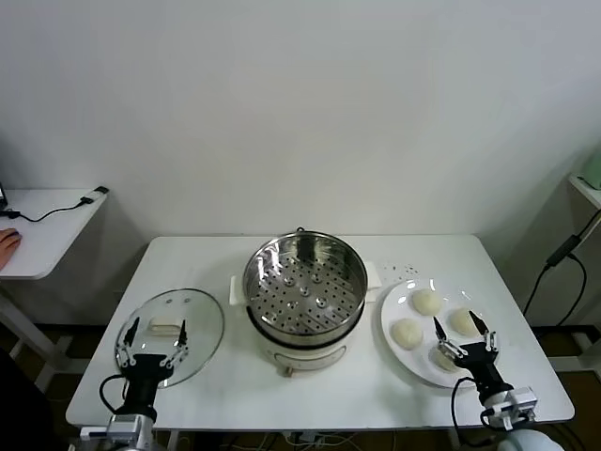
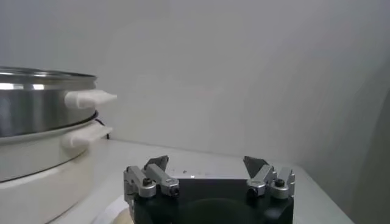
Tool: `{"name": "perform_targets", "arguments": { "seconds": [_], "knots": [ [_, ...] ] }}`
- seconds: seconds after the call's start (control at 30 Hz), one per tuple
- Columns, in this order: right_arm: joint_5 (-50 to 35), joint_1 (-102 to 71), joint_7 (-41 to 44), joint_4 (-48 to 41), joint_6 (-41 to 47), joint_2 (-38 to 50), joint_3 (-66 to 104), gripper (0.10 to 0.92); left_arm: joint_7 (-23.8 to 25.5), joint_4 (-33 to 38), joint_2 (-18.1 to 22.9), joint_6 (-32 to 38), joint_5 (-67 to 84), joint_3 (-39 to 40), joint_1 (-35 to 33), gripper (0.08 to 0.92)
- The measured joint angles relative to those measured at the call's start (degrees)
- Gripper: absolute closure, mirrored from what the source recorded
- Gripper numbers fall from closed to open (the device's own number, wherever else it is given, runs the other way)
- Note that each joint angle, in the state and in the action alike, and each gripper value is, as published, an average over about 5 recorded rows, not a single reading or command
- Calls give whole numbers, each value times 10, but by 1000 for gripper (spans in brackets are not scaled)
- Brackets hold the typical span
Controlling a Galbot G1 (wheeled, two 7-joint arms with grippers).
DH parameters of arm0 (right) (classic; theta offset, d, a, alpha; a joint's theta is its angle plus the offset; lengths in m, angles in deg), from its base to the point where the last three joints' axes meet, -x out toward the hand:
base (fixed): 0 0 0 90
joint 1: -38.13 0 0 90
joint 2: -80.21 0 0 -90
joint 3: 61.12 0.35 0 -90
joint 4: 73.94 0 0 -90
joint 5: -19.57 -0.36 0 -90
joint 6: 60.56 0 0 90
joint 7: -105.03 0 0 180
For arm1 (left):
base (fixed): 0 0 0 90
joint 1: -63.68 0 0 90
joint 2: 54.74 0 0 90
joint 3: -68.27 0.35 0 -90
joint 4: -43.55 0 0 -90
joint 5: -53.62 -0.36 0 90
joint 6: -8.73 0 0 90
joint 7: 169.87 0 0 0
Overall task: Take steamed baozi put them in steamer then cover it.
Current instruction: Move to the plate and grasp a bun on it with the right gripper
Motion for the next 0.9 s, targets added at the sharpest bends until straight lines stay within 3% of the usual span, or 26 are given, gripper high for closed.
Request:
{"name": "perform_targets", "arguments": {
  "seconds": [0.47,0.67,0.9],
  "knots": [
    [124,166,222,-79,102,192,-97,203,-12,7,-13,2,-7,13,-11,177],
    [162,324,319,-143,113,266,-246,203,-14,7,-17,4,-3,11,-15,177],
    [185,534,409,-225,109,293,-465,203,-14,6,-19,2,-2,9,-16,177]
  ]
}}
